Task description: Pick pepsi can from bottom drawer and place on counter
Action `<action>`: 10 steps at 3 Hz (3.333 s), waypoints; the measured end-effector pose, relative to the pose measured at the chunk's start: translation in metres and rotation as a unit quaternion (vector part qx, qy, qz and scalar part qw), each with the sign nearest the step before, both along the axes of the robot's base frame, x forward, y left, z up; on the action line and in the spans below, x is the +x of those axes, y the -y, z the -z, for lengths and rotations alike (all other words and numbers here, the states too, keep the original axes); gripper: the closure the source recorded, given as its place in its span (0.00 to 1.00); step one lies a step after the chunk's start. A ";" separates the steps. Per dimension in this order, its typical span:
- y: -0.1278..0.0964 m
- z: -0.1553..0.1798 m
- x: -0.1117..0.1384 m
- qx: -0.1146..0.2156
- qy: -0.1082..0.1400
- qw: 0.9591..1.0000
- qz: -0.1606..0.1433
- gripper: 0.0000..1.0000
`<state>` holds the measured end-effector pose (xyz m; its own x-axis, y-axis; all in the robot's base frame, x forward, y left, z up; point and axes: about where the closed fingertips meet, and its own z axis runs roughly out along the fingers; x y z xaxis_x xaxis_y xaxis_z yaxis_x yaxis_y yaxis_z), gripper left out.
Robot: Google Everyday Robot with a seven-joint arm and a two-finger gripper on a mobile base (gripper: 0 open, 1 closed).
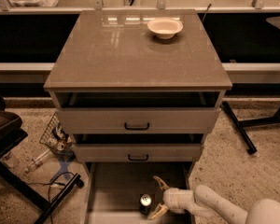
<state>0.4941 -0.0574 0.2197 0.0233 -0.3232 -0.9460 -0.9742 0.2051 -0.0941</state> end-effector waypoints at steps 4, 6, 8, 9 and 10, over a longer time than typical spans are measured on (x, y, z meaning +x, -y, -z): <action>-0.043 0.041 -0.012 -0.052 -0.019 0.997 -0.056 1.00; -0.038 0.020 -0.016 -0.041 -0.031 0.997 -0.062 1.00; 0.015 -0.083 -0.029 -0.003 -0.046 0.998 -0.036 1.00; 0.058 -0.148 -0.029 0.017 -0.041 0.999 0.011 1.00; 0.085 -0.206 -0.026 0.022 -0.030 0.998 0.047 1.00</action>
Offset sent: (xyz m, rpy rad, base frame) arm -0.0127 0.0478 -0.0650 -0.2019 0.0668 0.1526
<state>0.4681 -0.1426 0.4252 -0.0633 -0.2786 -0.9583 -0.9538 0.2995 -0.0241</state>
